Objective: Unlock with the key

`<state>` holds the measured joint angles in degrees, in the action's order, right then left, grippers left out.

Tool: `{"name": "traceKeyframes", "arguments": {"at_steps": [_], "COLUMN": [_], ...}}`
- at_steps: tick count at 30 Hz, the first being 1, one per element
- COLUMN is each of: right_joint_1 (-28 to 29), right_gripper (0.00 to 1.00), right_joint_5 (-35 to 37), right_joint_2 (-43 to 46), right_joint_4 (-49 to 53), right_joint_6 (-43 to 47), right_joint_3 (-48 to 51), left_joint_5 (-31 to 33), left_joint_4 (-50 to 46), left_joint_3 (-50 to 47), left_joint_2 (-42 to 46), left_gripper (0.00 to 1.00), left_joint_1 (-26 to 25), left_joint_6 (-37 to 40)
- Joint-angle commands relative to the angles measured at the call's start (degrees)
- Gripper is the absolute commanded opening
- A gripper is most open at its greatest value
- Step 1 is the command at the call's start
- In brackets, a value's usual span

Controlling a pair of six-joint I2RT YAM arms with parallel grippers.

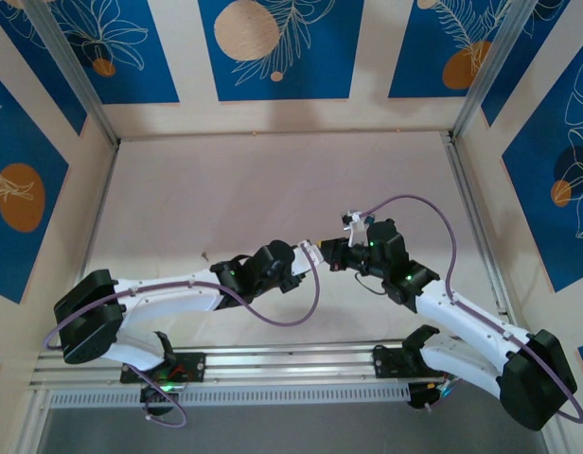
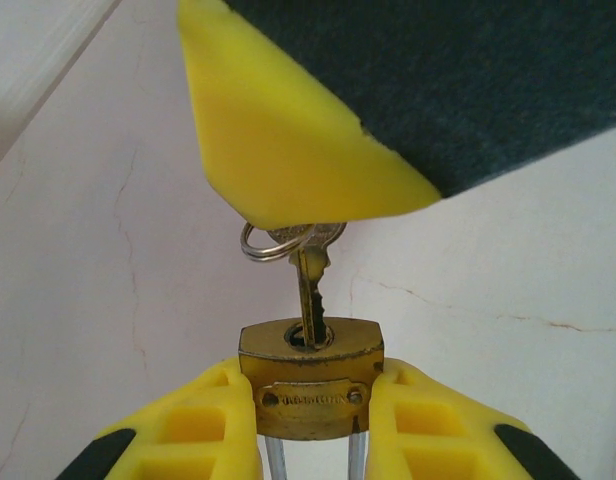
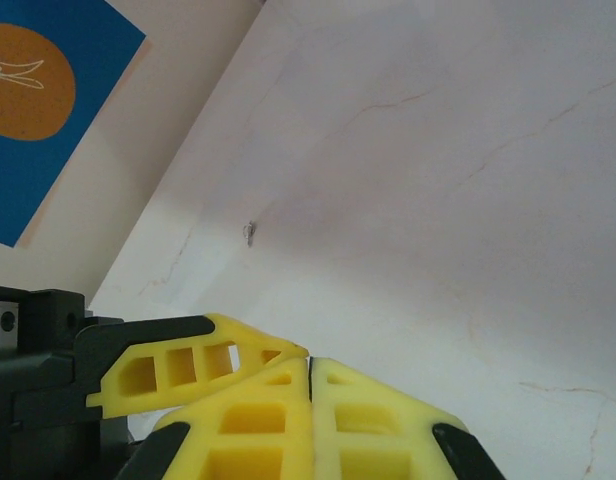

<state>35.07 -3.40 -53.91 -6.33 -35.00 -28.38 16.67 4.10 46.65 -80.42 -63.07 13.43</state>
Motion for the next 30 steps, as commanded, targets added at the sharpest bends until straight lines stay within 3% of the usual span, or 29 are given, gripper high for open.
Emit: {"name": "traceKeyframes", "arguments": {"at_steps": [1, 16, 30], "right_joint_1": [1.3, 2.8, 3.3], "right_gripper": [0.0, 0.0, 0.0], "right_joint_5": [1.8, -0.6, 3.5], "right_joint_2": [-1.0, -3.0, -1.2], "right_joint_4": [3.4, 2.6, 4.4], "right_joint_6": [2.0, 2.0, 0.4], "right_joint_3": [-0.5, -1.5, -0.6], "left_joint_5": [-2.0, -1.0, -0.4], "left_joint_4": [4.6, 5.2, 8.1], "left_joint_3": [1.6, 1.4, -0.2], "left_joint_2": [1.8, 2.3, 4.3], "left_gripper": [0.08, 0.08, 0.05], "left_joint_1": [-0.7, -0.6, -0.2], "left_joint_6": [-1.1, -1.5, -3.7]}}
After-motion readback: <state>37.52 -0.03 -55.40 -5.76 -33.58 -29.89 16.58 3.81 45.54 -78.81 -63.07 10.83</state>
